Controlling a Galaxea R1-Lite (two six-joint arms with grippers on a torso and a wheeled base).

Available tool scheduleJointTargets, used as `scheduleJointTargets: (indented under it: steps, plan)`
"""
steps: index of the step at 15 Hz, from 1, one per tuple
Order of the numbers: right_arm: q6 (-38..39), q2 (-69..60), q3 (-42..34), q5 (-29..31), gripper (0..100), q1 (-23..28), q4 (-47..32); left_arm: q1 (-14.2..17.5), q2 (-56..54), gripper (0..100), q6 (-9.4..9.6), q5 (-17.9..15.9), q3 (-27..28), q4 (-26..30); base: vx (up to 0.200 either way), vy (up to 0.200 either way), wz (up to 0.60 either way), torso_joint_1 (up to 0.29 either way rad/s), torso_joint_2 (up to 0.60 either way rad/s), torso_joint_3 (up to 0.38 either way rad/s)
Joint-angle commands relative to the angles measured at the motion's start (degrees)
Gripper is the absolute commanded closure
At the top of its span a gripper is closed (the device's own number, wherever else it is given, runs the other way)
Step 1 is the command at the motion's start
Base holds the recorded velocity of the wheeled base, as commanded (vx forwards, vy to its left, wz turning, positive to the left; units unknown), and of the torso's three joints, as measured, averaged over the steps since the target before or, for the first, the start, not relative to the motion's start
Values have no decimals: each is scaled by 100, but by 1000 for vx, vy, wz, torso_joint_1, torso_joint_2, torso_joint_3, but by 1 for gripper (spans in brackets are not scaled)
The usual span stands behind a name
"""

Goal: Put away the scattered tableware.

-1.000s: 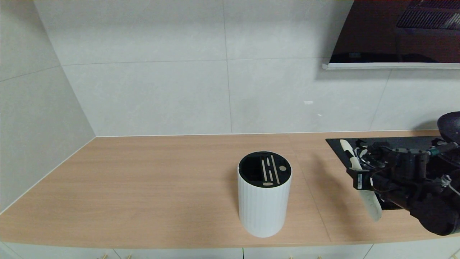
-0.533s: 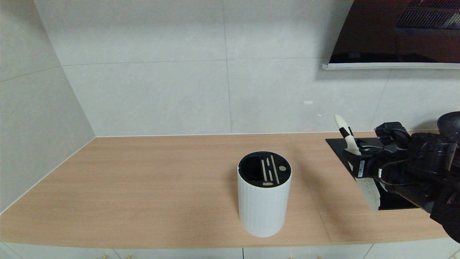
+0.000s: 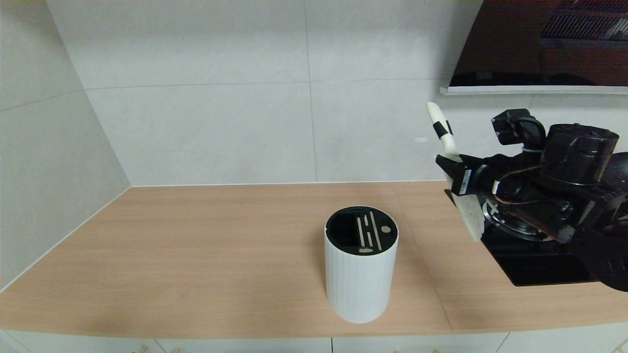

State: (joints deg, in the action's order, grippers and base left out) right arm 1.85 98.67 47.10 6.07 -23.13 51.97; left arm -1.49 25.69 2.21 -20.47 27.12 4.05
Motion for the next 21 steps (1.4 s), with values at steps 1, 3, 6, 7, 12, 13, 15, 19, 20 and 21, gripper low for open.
scheduleJointTargets:
  steps: [1, 3, 6, 7, 12, 13, 15, 19, 20, 21]
  plan:
    - [-1, -32, 291, 52, 100, -491, -178, -642, 3100, 0, -89, -564, 1708, -18, 0, 0, 0, 0, 0, 0]
    - [8, -6, 106, 254, 100, -1001, -187, -1398, 4146, 0, -458, -537, 1770, -783, 0, 0, 0, 0, 0, 0]
    - [8, 117, 27, 746, 100, -1704, -143, -2251, 5157, 0, -1926, -344, 1234, -2549, 0, 0, 0, 0, 0, 0]
    - [8, 91, -35, 949, 100, -2082, -143, -2567, 5553, 0, -2893, -265, 1190, -3481, 0, 0, 0, 0, 0, 0]
    - [254, 240, -8, 1230, 100, -2908, -134, -3033, 6660, 0, -4176, 245, 1084, -5634, 0, 0, 0, 0, 0, 0]
    - [316, 302, 9, 1309, 100, -3022, -134, -3077, 6801, 0, -4378, 245, 1058, -5968, 0, 0, 0, 0, 0, 0]
    - [333, 328, 9, 1362, 100, -3154, -117, -3200, 6968, 0, -4606, 254, 1058, -6249, 0, 0, 0, 0, 0, 0]
    - [333, 328, -52, 1370, 100, -3435, 33, -3332, 7284, 0, -4589, 438, 1093, -6416, 0, 0, 0, 0, 0, 0]
    - [333, 328, -79, 1370, 100, -3497, 33, -3332, 7302, 0, -4589, 474, 1084, -6460, 0, 0, 0, 0, 0, 0]
    - [342, 328, -105, 1370, 100, -3541, 33, -3341, 7310, 0, -4580, 482, 1084, -6504, 0, 0, 0, 0, 0, 0]
